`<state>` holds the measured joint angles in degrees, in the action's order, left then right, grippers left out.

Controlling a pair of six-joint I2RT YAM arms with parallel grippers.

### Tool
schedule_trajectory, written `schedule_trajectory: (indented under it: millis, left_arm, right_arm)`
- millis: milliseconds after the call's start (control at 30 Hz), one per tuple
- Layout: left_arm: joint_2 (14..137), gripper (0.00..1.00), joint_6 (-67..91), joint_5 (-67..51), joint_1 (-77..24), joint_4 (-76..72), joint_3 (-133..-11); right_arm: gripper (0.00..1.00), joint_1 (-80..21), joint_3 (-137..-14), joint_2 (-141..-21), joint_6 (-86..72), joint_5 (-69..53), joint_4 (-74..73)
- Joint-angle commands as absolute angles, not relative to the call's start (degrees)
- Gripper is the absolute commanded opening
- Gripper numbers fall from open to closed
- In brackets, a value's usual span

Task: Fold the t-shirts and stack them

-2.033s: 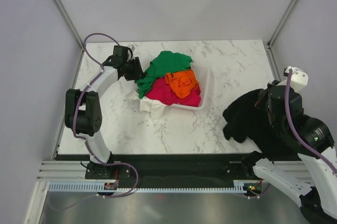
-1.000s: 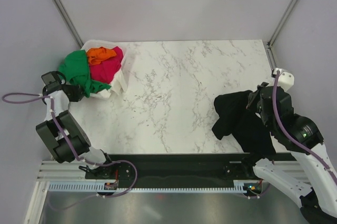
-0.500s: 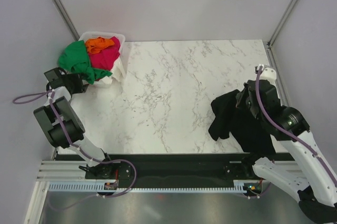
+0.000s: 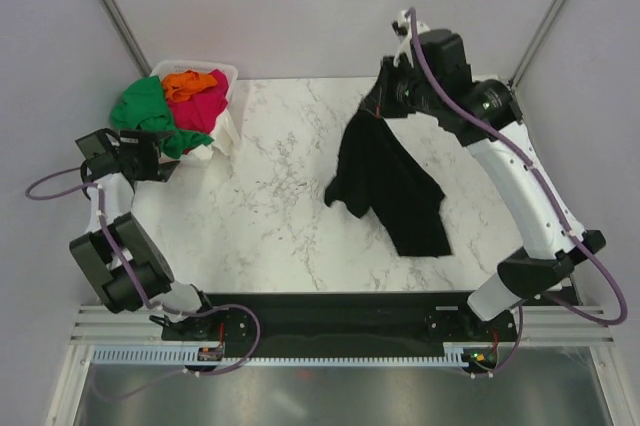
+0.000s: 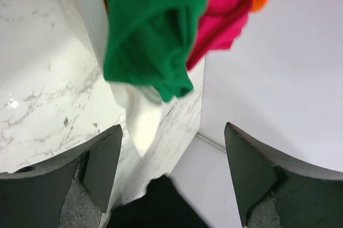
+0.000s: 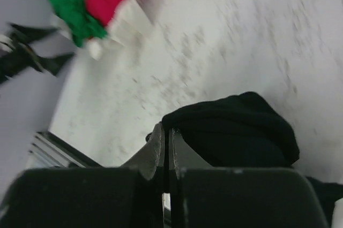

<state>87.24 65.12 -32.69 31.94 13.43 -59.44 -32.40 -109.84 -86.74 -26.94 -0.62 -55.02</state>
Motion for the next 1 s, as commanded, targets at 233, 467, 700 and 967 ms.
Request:
schedule_trajectory:
  millis: [233,467,700,967]
  left_arm:
    - [64.70,0.80,56.34,-34.37,32.43,19.94,-56.60]
    - [56.00,0.79,54.32,-33.75,32.26,21.36,-50.99]
    - [48.61,0.77,50.02,-33.31,29.98,25.22,-39.65]
    - [45.96,0.74,47.46,-28.84,26.28,25.93,-36.56]
  right_arm:
    - [0.00,-33.13,-124.95,-75.98,-13.11,-9.52,-43.79]
    - [0.98,-33.05,-77.15,-52.05,-23.07,29.59,-44.98]
    - [0.98,-31.29,-65.14,-51.25,-38.48,25.77,-56.52]
    - [0.98,-44.32,-49.51,-49.55,-44.64,-0.37,-42.81]
